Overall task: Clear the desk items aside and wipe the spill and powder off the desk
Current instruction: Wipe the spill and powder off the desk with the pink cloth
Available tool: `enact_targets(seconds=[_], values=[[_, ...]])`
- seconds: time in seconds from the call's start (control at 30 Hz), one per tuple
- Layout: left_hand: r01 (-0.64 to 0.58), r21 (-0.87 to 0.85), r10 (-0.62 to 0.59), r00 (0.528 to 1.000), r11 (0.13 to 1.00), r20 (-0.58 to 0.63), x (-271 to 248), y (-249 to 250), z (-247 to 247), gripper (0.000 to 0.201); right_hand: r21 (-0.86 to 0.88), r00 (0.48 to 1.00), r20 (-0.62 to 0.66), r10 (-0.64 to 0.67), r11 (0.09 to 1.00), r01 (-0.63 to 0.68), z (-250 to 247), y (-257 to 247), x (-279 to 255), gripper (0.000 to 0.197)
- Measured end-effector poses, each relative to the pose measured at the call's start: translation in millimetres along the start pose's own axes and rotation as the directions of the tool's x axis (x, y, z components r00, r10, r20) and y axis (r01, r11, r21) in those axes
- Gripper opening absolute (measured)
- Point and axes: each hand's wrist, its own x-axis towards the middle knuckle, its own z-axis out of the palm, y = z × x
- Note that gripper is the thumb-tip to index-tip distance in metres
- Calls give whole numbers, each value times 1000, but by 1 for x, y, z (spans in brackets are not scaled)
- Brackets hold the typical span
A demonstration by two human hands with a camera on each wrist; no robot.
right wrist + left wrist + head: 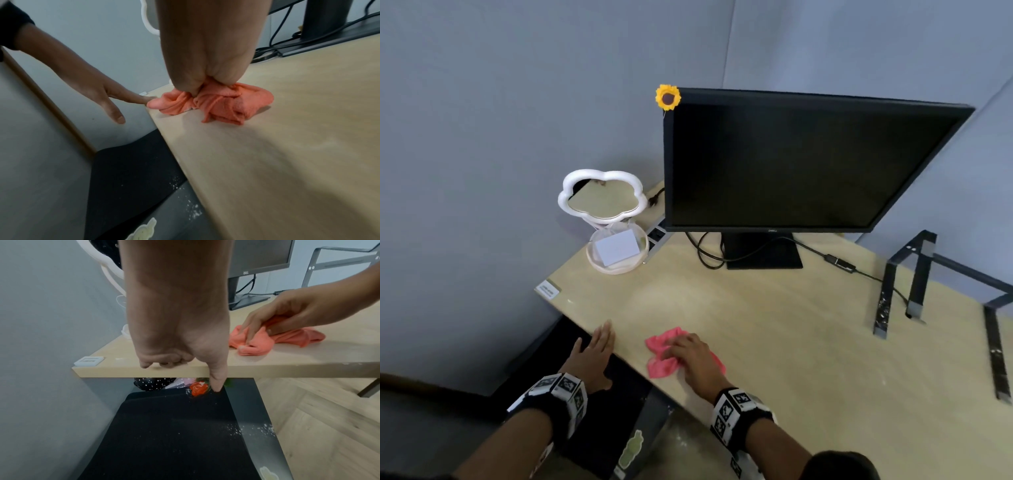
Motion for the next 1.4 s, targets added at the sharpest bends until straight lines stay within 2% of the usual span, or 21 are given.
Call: enact_targets(seconds=[0.07,0.13,0.3,0.37,0.43,0.5,0.63,0.83,0.97,1.07,1.2,1.4], values=[[24,25,-24,1000,999,-13,-1,5,0,96,-2,1000,-8,16,1000,-16,-6,6,-14,36],[35,66,-33,999,997,-26,-2,12,0,95,7,999,-16,34,999,-34,-11,13,-27,49],[2,195,25,990,981,-135,-5,53,-5,80,-28,996,-45,76,997,-77,-31,32,-67,59],[-28,207,61,986,978,-154,-6,80,-8,75,-33,993,-65,103,994,-105,-42,42,-88,54],[-65,226,105,980,972,-172,-5,109,-11,72,-50,985,-85,152,986,-157,-56,54,-112,38],[-115,204,154,970,972,-186,-3,143,-14,70,-82,972,-122,200,974,-210,-70,70,-140,35],[-216,264,254,960,940,-115,-1,210,-22,71,-103,920,-229,317,932,-347,-103,103,-200,36],[-346,310,380,923,886,-55,-4,325,-29,76,-27,799,-364,479,852,-523,-152,149,-303,28],[-448,326,479,878,833,-17,-12,397,-27,80,12,724,-429,540,805,-593,-172,170,-366,29],[-498,322,526,850,805,0,-16,434,-18,81,59,687,-446,574,784,-618,-176,180,-400,31],[-524,311,544,839,793,23,-18,461,-5,81,236,634,-467,617,778,-583,-171,187,-422,21],[-525,312,553,833,792,-1,-12,459,2,79,261,650,-435,623,778,-571,-155,180,-437,13]])
